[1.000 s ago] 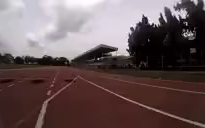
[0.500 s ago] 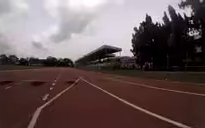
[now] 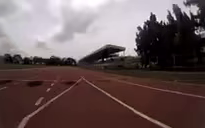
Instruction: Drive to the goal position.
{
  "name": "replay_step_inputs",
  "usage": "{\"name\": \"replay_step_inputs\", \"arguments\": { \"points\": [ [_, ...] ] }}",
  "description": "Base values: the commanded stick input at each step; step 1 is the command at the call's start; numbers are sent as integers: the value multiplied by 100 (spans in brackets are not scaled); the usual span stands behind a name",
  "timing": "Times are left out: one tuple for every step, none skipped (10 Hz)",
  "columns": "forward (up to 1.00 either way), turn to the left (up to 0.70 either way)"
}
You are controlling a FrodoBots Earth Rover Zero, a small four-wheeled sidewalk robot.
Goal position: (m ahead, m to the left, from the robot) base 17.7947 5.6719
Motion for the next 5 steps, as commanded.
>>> {"name": "replay_step_inputs", "arguments": {
  "points": [
    [70, 0],
    [70, 0],
    [70, 0],
    [70, 0],
    [70, 0]
  ]
}}
